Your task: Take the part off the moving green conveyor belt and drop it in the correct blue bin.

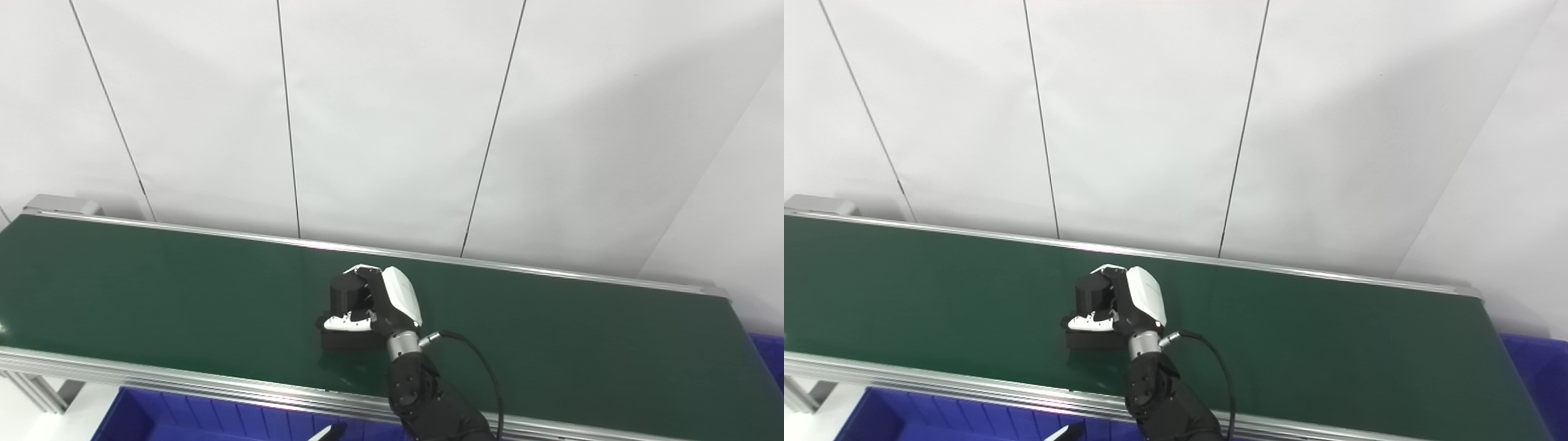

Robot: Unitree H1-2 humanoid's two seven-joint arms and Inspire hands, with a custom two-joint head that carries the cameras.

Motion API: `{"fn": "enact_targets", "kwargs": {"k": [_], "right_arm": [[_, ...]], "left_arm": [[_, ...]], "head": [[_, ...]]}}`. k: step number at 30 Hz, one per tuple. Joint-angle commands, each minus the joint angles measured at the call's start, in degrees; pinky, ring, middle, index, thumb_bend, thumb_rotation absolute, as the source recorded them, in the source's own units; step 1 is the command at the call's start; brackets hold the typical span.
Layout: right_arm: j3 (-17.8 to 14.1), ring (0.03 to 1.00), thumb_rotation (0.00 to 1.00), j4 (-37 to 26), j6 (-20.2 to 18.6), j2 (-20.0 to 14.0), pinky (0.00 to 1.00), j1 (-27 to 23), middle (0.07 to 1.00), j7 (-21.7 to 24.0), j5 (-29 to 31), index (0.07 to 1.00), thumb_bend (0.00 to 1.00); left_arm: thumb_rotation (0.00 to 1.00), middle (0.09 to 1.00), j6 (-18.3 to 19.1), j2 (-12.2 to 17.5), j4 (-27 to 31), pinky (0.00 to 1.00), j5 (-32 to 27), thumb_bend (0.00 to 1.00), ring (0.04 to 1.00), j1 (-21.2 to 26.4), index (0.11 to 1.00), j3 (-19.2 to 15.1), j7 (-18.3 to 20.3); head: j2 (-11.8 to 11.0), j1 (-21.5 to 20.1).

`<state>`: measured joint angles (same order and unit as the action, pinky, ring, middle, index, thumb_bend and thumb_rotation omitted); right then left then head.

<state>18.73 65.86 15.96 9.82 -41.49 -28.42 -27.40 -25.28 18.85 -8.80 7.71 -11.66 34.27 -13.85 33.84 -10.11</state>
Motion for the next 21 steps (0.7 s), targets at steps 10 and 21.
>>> {"fn": "enact_targets", "kwargs": {"k": [10,21], "right_arm": [[-0.4,0.389,0.00,-0.5,5.5,0.5,0.34,-2.0,0.469,-4.4,0.8,0.540,0.51],[-1.5,0.418,0.00,-23.1,1.9,-3.0,0.42,8.5,0.489,-1.5,0.6,0.527,0.51]], "left_arm": [[1.00,0.934,-1.6,0.4,1.6,0.92,-0.2,0.69,0.931,-0.1,0.920,-0.2,-0.3],[1.00,0.929,-1.6,-0.2,2.6,0.97,-0.7,0.69,0.946,-1.0,0.923,-0.4,0.0]], "head": [[0.4,-0.2],[2.2,-1.3]]}}
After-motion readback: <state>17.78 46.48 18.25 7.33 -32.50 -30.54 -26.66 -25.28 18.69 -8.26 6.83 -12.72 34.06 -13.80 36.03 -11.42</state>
